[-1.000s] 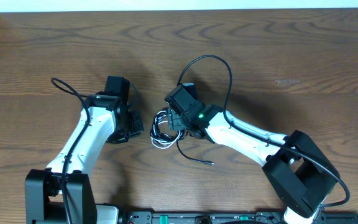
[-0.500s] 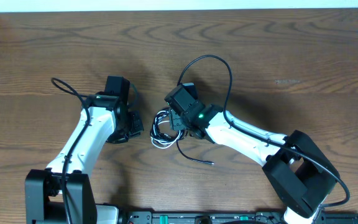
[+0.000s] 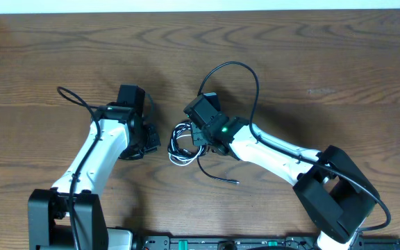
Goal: Untangle cables
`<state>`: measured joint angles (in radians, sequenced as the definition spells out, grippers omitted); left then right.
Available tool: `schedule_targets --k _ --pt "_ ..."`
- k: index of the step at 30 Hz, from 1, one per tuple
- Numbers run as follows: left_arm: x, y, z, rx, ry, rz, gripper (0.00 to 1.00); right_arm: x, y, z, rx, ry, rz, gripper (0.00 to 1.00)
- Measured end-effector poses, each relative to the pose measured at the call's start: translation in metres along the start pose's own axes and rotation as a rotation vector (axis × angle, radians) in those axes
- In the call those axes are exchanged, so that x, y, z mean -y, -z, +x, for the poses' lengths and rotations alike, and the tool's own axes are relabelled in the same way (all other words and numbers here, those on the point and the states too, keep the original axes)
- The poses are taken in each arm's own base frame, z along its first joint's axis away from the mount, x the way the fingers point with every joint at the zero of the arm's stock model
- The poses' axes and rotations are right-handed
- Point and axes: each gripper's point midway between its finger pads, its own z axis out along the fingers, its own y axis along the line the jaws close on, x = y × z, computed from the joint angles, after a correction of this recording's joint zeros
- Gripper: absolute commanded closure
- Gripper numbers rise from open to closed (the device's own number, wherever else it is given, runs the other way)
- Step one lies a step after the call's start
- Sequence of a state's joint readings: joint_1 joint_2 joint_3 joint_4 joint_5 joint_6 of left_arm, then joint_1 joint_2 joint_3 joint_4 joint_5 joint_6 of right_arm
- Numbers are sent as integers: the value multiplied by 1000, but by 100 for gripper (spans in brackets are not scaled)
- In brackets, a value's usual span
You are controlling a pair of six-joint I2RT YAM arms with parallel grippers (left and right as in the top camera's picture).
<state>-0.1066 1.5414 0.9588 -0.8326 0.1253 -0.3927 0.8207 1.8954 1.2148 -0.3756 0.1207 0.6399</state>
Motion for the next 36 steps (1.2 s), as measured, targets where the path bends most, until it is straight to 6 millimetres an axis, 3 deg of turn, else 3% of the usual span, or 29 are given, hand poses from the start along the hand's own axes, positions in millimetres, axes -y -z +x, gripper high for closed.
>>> schedule_targets --k 1,3,4,6,11,19,27,29,31,32,34,35,36 --pt "0 0 0 0 0 0 75 0 0 0 0 -2 0 84" --pt "0 0 0 0 0 0 75 0 0 0 1 -7 1 41" --pt "0 0 0 0 0 0 75 0 0 0 1 -4 1 34" --pt "0 0 0 0 0 0 75 0 0 0 0 -3 0 27" --pt "0 0 0 0 0 0 75 0 0 0 0 -2 0 25" --pt "0 0 0 0 0 0 75 0 0 0 1 -2 -1 31" --pt "0 0 0 0 0 0 75 -4 -4 8 6 7 -14 60" --pt "0 0 0 0 0 0 75 -8 -4 8 14 18 -25 77" --pt "0 0 0 0 0 0 75 -11 -4 7 22 16 -33 85" --pt "0 0 0 0 0 0 75 -12 -4 7 24 18 -37 84" --pt "0 0 0 0 0 0 74 -13 -4 7 25 18 -38 69" --pt "0 0 0 0 0 0 75 -13 -4 7 26 14 -37 48" --pt "0 0 0 0 0 0 74 -13 -4 7 25 20 -37 36"
